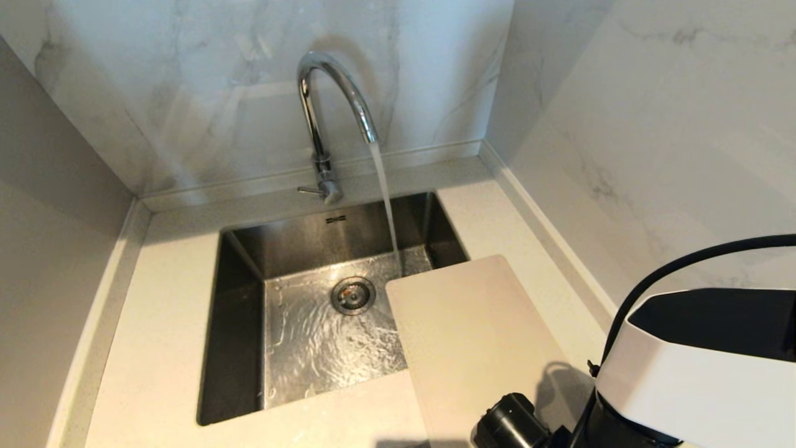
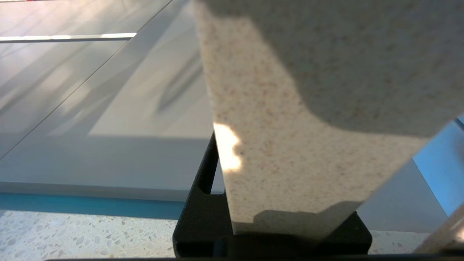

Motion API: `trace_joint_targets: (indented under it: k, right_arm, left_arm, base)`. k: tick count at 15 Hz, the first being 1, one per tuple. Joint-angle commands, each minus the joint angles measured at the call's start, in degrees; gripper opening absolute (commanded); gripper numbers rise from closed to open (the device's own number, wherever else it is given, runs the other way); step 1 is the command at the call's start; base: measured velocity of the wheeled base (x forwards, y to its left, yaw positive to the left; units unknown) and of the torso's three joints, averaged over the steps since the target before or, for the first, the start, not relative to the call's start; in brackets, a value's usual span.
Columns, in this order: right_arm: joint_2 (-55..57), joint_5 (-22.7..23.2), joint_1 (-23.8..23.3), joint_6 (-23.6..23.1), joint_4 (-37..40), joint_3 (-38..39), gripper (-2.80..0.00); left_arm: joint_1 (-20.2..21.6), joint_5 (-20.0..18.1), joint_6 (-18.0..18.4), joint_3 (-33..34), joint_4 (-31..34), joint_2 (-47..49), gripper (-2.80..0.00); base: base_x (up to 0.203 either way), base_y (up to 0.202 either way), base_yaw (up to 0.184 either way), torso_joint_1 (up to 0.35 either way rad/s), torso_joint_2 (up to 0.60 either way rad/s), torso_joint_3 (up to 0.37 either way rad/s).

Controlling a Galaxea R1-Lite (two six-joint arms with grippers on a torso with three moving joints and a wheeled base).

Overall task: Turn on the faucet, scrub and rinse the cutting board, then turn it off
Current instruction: Pick up the cutting board

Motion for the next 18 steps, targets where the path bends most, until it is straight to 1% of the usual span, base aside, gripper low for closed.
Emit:
trace_joint_targets:
  k: [1, 8, 18]
  right_arm:
    - [0.2, -0.1, 0.0, -0.4, -0.8, 0.4, -2.8]
    - [-5.2, 0.1, -0.1, -0.6, -0.8, 0.2, -2.8]
    - [-16.4, -0.6, -0.1, -0.5, -0.3, 5.7, -2.8]
  left_arm:
    - [0.0, 0.0, 0.0, 0.2, 0.0, -0.1, -2.8]
    - [0.0, 0.0, 0.0, 0.2, 0.0, -0.2, -2.8]
    - [0.0, 0.0, 0.0, 0.2, 0.0, -0.2, -2.8]
  base:
    - [0.0, 0.0, 0.0, 0.0, 0.0, 0.0]
    - [0.0, 0.0, 0.0, 0.0, 0.0, 0.0]
    - [0.0, 0.0, 0.0, 0.0, 0.0, 0.0]
